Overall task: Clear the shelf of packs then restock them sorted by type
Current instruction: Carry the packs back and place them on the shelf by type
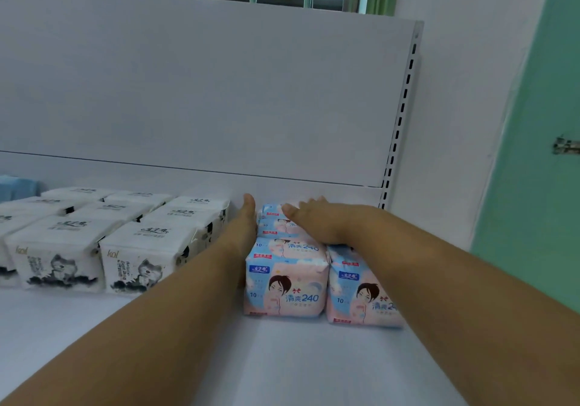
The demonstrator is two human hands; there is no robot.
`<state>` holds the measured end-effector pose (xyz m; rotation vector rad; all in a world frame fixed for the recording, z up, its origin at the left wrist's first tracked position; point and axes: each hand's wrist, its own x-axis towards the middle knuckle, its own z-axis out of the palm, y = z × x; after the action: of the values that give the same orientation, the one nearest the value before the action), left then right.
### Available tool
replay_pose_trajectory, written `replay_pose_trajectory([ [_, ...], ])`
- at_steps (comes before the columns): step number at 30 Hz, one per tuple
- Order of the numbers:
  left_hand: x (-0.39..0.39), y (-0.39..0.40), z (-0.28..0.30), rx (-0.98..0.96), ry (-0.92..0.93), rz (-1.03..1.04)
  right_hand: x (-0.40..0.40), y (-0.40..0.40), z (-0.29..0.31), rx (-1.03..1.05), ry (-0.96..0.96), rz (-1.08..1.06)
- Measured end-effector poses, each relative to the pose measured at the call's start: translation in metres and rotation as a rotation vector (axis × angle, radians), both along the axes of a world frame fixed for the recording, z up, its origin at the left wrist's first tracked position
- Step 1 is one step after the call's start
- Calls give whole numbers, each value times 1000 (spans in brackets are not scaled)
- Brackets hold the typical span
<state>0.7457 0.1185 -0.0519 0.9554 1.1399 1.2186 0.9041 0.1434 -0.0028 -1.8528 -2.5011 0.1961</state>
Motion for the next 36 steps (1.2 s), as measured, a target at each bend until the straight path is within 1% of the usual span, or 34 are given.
replay_pose_trajectory([
  [3, 2, -1, 0, -15, 6, -22, 13, 3, -3, -29, -9, -77],
  [9, 5, -4, 6, -38, -10, -75, 11, 8, -12, -19, 77, -98],
  [15, 5, -14, 11, -38, 9, -27, 21, -9, 1, -2, 101, -77],
  [17, 7, -23, 15, -50, 33, -16, 32, -15, 9, 38, 56, -59],
  [18, 7, -25, 18, -40, 90, 3, 38, -19, 13, 63, 17, -44],
  [19, 7, -25, 21, -1, 272, 27, 44, -23, 16, 75, -3, -40],
  [21, 8, -30, 31, 126, 694, 46, 56, -32, 18, 77, -26, -49],
  [22, 9, -34, 38, 178, 837, 22, 61, -36, 18, 77, -47, -42],
  [25, 20, -37, 55, 288, 1214, -154, 72, -48, 15, 52, -102, -49],
  [28, 32, -24, 59, 315, 1563, -277, 75, -47, 11, 37, -126, -72],
  [31, 39, -5, 49, 290, 1787, -418, 71, -44, 10, 9, -124, -89],
  [34, 37, 9, 38, 245, 1889, -481, 64, -41, 5, -23, -58, -65],
  [36, 38, 11, 37, 231, 1885, -473, 62, -40, 3, -18, -31, -43],
])
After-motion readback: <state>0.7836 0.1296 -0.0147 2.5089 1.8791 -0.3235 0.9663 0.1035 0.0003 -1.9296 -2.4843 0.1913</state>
